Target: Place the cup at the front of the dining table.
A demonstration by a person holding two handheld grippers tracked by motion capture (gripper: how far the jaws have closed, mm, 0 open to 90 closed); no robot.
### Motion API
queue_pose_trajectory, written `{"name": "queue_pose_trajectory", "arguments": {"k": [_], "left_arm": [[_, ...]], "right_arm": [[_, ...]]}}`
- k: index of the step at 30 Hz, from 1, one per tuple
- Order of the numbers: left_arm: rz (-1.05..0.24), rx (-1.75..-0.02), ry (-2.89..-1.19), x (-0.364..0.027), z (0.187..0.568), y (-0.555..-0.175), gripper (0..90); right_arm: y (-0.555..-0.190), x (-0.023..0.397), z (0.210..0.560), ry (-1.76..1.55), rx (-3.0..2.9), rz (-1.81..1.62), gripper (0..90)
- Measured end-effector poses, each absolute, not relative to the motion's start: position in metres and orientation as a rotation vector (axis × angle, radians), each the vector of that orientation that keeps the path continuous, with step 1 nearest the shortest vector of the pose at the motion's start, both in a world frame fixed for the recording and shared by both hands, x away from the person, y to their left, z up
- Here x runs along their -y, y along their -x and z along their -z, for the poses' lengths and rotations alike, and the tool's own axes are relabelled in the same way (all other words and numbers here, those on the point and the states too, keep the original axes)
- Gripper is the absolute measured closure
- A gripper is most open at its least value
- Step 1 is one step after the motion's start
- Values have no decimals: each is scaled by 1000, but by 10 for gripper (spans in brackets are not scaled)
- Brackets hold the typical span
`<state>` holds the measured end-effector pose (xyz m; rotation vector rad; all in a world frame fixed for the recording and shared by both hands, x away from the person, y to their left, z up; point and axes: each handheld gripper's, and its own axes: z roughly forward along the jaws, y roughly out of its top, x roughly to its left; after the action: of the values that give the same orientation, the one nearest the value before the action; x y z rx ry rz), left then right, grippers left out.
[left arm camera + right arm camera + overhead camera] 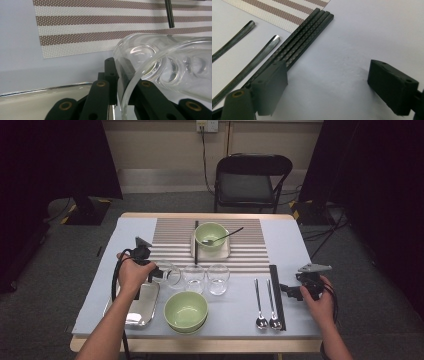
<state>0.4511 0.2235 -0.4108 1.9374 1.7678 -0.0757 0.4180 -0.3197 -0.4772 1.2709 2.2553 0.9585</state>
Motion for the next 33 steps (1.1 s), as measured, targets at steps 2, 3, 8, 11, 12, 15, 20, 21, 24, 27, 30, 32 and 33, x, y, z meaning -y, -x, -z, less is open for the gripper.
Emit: {"name": "queue_pose_trajectory", "arguments": {"k": [2, 3, 8, 11, 12, 15, 20, 21, 24, 27, 30, 32, 33], "left_arm": [[80, -1761, -1936, -224, 408, -451, 855], [80, -1761, -1936, -224, 408, -451, 855], [61, -1753, -1933, -226, 402, -451, 856], [68, -1758, -1919, -227, 401, -451, 856], [62, -1750, -1930, -228, 400, -451, 856], [47, -1756, -1909, -231, 398, -451, 856], [50, -1754, -1914, -232, 397, -451, 856], [44, -1759, -1913, -232, 397, -451, 856], [40, -1757, -1925, -234, 394, -452, 856], [47, -1755, -1918, -234, 393, -452, 856], [44, -1753, -1915, -235, 393, -453, 856], [46, -1760, -1912, -235, 392, -453, 856], [49, -1760, -1908, -236, 391, -453, 856]], "right_arm": [[-418, 320, 477, -1271, -2255, -958, 154], [-418, 320, 477, -1271, -2255, -958, 154], [-418, 320, 477, -1271, -2255, -958, 154], [-418, 320, 477, -1271, -2255, -957, 154], [-418, 320, 477, -1271, -2256, -958, 154], [-418, 320, 477, -1270, -2256, -957, 153], [-418, 320, 477, -1271, -2255, -959, 153], [-418, 320, 477, -1271, -2256, -957, 154], [-418, 320, 477, -1271, -2256, -958, 154], [-418, 320, 477, -1271, -2256, -958, 153], [-418, 320, 477, -1270, -2256, -958, 154], [-418, 320, 477, -1269, -2256, -957, 153], [-418, 320, 477, -1270, -2256, -957, 154]]}}
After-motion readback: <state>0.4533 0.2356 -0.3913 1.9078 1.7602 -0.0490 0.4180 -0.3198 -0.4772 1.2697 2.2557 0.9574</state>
